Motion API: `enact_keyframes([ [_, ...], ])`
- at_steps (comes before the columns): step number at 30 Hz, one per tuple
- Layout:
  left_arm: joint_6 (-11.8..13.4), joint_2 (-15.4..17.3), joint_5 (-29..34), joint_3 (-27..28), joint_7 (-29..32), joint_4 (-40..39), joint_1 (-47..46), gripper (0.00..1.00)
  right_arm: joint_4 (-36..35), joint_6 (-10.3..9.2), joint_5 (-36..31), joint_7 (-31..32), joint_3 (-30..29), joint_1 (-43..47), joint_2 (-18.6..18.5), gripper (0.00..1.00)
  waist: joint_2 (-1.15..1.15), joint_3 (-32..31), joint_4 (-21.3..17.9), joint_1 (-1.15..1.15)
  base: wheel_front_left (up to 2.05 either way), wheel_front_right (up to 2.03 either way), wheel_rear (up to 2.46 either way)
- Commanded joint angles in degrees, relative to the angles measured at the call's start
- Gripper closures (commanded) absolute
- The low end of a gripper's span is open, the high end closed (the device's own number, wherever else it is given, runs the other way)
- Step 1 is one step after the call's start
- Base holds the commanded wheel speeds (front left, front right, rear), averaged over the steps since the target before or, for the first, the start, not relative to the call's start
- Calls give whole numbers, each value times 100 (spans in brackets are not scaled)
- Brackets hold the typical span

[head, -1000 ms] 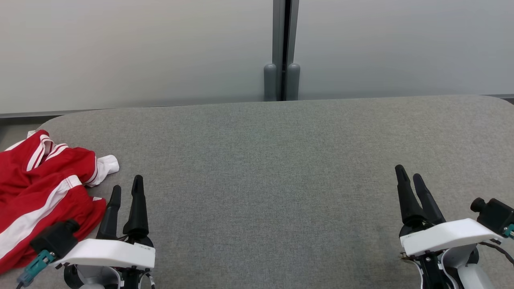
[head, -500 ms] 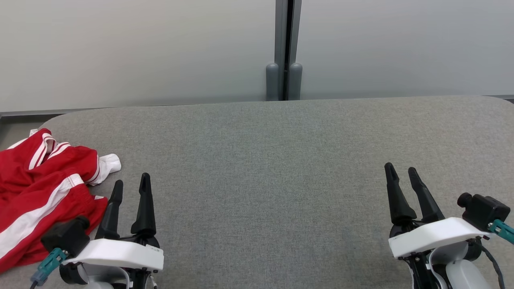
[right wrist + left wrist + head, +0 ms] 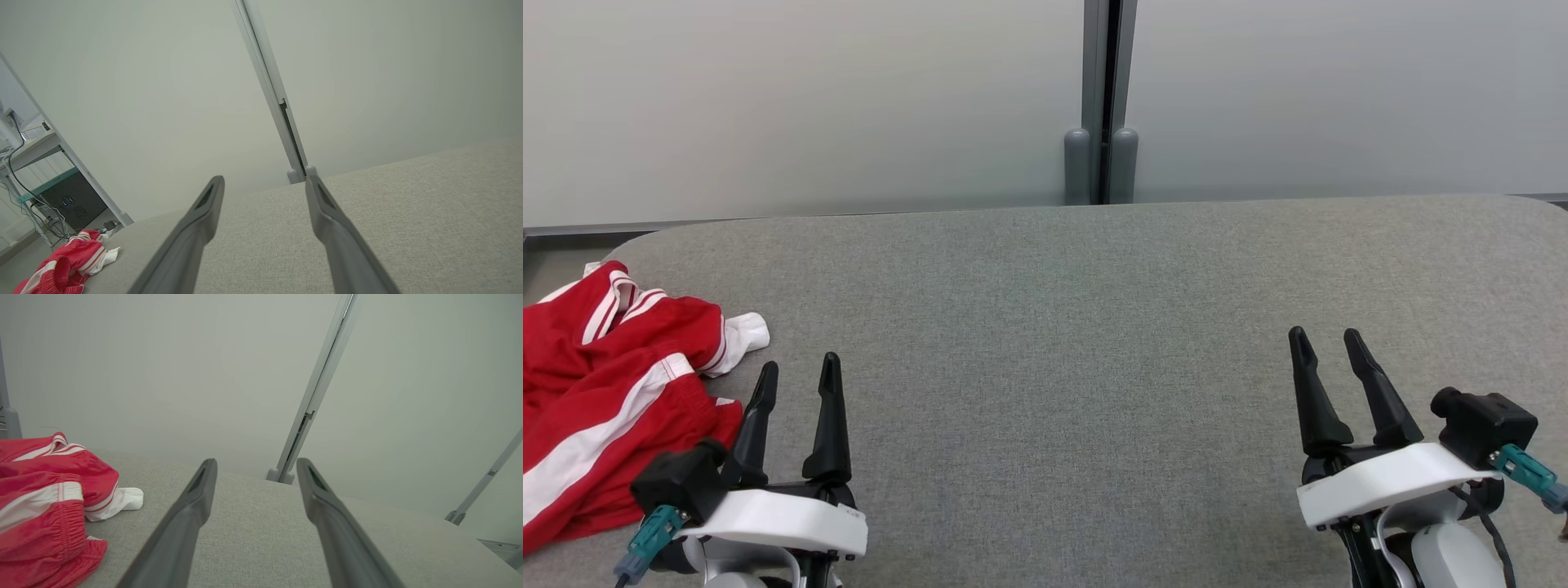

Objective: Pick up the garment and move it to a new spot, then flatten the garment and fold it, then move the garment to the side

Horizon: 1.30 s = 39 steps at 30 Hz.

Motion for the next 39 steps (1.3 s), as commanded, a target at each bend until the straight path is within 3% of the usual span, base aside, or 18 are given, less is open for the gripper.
enact_keyframes([
  [1, 35, 35, 139, -6, -52, -43, -36, 0, -34, 28, -134, -58, 25, -94, -21, 0, 0, 2, 1, 0, 0, 0, 0],
  [39, 139, 51, 1723, -185, -478, -36, 20, 0, 270, 27, -1612, -488, 160, -197, 35, 0, 0, -16, 32, 0, 0, 0, 0],
])
